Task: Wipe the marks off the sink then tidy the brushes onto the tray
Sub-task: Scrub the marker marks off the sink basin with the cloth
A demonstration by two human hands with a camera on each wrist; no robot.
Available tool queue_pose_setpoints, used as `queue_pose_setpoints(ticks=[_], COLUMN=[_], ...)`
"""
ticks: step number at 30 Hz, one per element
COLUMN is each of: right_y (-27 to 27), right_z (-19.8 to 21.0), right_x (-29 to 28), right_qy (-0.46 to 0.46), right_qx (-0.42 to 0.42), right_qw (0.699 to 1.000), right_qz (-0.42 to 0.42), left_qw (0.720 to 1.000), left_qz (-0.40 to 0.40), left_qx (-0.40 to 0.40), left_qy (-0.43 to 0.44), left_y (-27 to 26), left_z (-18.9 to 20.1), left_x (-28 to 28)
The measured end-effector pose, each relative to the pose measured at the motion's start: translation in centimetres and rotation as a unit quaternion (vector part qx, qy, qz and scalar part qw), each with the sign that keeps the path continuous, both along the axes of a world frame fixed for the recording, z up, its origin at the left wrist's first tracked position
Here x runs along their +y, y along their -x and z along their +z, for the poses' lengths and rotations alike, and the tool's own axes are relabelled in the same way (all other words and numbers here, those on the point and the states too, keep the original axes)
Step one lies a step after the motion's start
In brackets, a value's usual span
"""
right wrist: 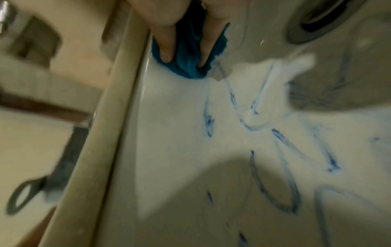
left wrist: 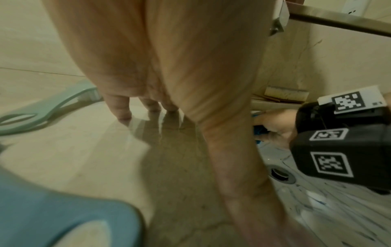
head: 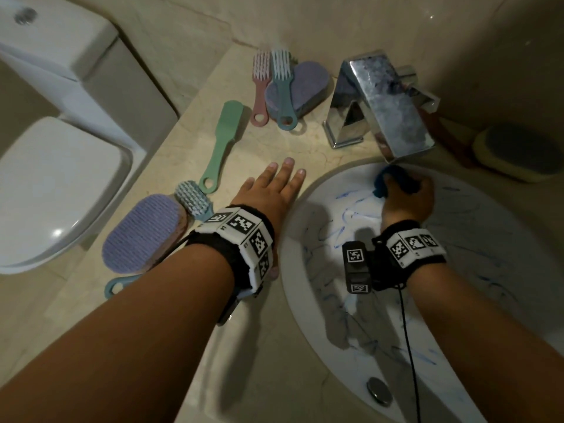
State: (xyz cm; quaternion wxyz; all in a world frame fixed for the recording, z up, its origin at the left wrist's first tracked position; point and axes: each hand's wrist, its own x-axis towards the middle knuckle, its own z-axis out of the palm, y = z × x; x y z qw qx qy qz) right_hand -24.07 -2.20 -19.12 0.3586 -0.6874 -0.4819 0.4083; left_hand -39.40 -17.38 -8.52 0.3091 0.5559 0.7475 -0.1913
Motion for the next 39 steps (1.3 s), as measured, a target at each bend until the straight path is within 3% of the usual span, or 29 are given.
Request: queue_pose_setpoints(ticks=[2,7,11,13,18,20,23,26,31,34,36,39], right_y=[0.4,1.5,-2.1,-2.5,0.6,0.1,-2.4,-2.7,2.1,3.2,2.5,1.0], right_z=[0.1,0.4,0.8,1.0,0.1,0.1,0.3,0.3,-0.5,-1.2,-1.1,-1.0], right_x=[-0.2,-1.4,1.2,1.6,-0.6,-0.3,1.2,1.5,-1.8,-5.7,-7.7,-9.9], right_qy=[-0.012,-0.002,-0.012,-0.023,-0.052,-0.048,-0.035,-0.042,0.001,0.025,0.007,-0.014], right_qx=[-0.019,-0.051,-0.013,-0.03,-0.055,-0.055,-0.055,-0.087,-0.064,0.022,-0.033,-0.065], right_qw=[1.0,0.995,0.997,0.996,0.993,0.995,0.997,0.994,0.991,0.972,0.947,0.882], right_qz=[-0.005,0.082,-0.071,-0.084,0.094,0.068,-0.038,-0.049,0.121,0.233,0.321,0.466], left_qw=[1.0,1.0,1.0,1.0,1.0,1.0,0.999,1.0,1.0,1.0,1.0,1.0], left_qz=[0.0,-0.005,-0.014,-0.016,-0.021,-0.022,-0.027,-0.017,-0.011,-0.011,-0.014,-0.014], left_qx=[0.0,0.009,0.016,0.017,0.021,0.02,0.018,0.012,0.015,0.018,0.021,0.022], left_qy=[-0.001,-0.011,-0.011,-0.009,-0.008,-0.01,-0.01,-0.005,-0.003,0.001,0.002,0.003], left_y=[0.0,0.1,0.1,0.1,0.3,0.3,0.4,0.3,0.0,0.0,-0.1,0.0], left_z=[-0.1,-0.4,-0.5,-0.6,-1.0,-1.0,-0.8,-0.6,-0.3,-0.2,-0.2,0.0], left_x=[0.0,0.0,-0.1,0.0,0.0,-0.1,-0.1,0.0,0.0,0.0,0.0,0.0])
